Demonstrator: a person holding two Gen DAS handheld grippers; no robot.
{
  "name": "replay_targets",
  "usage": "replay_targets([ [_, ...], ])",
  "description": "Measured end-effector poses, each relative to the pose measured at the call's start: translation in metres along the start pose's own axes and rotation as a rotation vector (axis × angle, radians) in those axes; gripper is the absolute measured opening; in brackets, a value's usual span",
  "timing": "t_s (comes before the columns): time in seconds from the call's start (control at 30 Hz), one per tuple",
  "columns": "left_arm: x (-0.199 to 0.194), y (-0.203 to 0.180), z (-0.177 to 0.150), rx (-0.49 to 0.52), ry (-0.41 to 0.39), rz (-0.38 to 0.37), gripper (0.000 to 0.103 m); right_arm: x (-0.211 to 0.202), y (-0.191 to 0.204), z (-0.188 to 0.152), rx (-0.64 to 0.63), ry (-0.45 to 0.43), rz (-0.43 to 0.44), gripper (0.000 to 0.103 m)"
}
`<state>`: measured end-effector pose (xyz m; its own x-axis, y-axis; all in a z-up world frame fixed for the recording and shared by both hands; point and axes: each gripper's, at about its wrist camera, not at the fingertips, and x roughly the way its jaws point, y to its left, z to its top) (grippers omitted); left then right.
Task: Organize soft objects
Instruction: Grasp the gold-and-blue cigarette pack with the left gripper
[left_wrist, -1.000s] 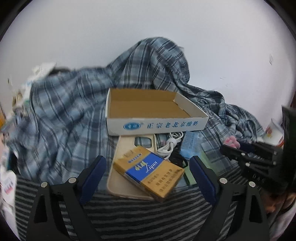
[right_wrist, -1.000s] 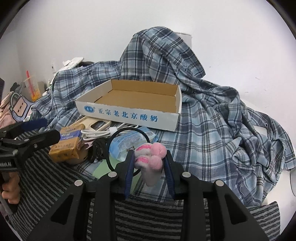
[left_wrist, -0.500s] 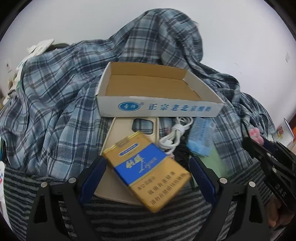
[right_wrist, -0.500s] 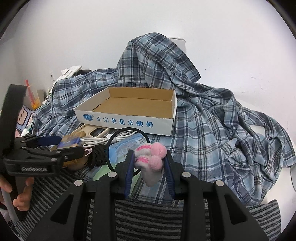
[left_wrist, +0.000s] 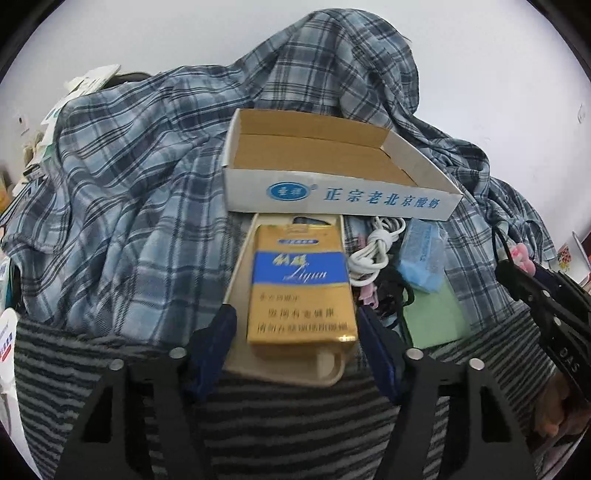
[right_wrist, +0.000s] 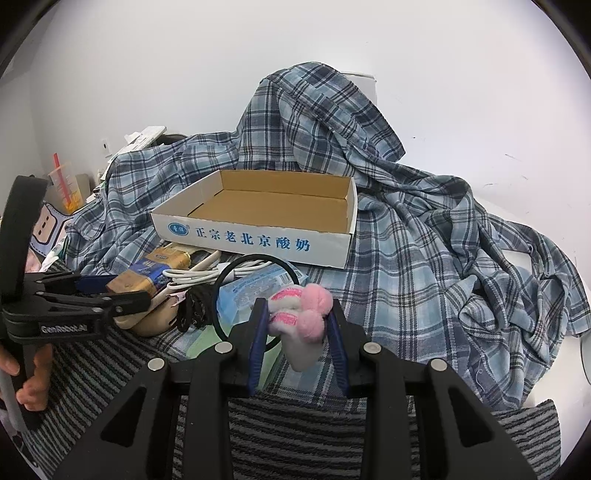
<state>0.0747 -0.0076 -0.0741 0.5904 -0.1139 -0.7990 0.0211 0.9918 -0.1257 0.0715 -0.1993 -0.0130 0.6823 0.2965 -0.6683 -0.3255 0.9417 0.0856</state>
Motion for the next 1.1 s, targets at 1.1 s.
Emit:
replay_targets([
  [1.1,-0.042,0.02,-0.006,0.075,-0.286,-0.075,0.055,-0.009,0.002,0.002,-0.014,-0.05,0.009,0.03],
])
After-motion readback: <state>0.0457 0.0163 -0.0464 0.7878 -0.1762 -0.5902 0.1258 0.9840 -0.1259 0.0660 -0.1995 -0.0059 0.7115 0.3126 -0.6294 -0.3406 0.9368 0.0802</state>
